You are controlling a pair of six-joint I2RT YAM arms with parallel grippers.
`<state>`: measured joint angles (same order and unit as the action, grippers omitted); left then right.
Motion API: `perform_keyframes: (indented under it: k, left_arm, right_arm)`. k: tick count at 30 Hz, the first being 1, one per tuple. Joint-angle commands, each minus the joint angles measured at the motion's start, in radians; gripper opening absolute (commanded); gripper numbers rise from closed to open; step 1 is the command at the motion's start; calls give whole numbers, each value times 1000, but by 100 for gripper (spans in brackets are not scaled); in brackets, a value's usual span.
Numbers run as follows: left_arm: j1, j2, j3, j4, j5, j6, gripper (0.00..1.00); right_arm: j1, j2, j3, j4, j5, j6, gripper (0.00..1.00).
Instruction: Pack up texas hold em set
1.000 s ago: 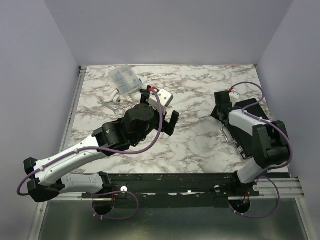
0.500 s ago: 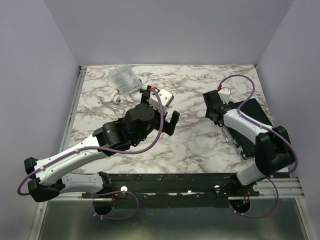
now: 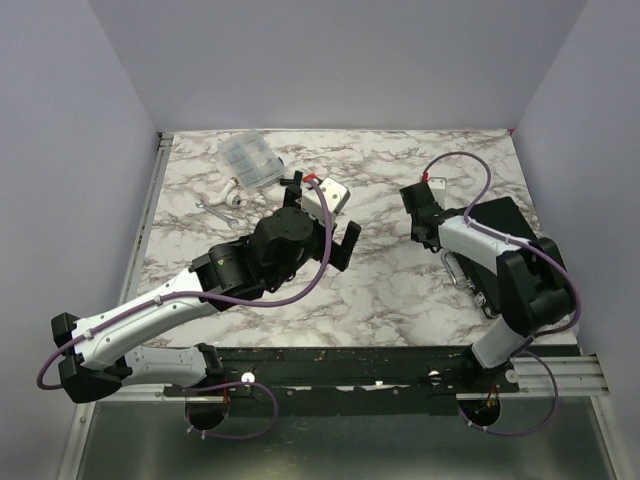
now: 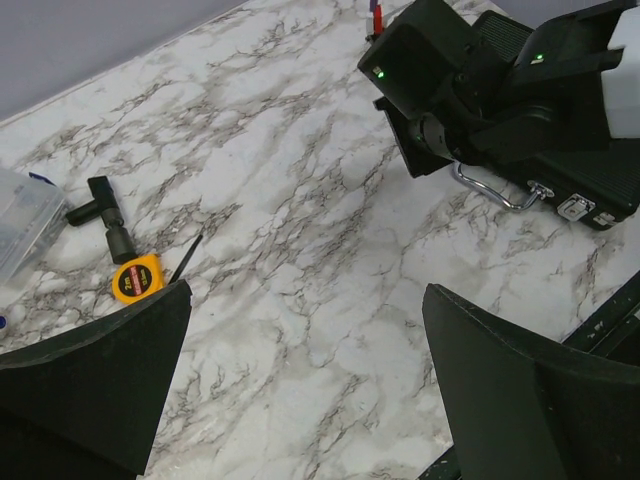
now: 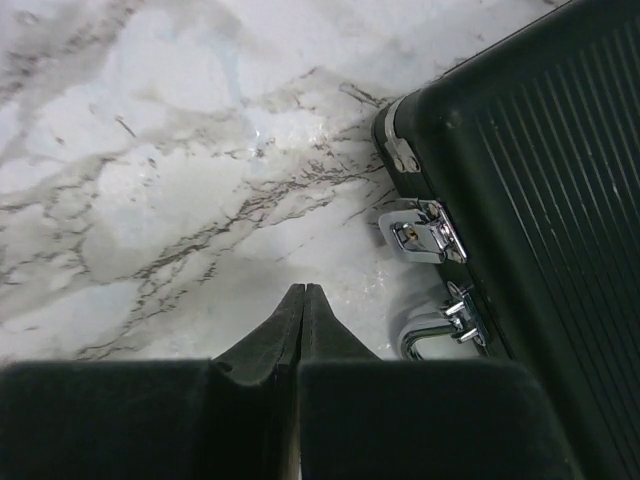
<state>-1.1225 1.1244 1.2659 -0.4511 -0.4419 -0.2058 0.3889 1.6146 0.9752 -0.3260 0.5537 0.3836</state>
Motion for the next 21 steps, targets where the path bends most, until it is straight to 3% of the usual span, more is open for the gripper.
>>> perform_keyframes:
  k: [1, 6, 8, 11, 16, 21]
  left_arm:
    - [4, -1, 5, 19, -27, 11, 99]
    - [5, -7, 10, 15, -7, 3, 98]
    - [4, -12, 10, 14, -9, 3, 98]
    - [5, -15, 10, 15, -12, 5, 98]
    - [5, -15, 11, 15, -6, 4, 99]
    - [5, -12, 11, 14, -13, 8, 98]
  right_arm:
    - [-1, 78, 45, -26, 45, -59, 1]
    - [-50, 172, 31, 19, 120, -85, 1]
    - [-77, 212, 33, 28, 219, -84, 1]
    - [-77, 272, 95, -35, 296, -65, 1]
    - [-1, 237, 141, -60, 203, -68, 1]
    - [34, 96, 141, -58, -20, -22, 1]
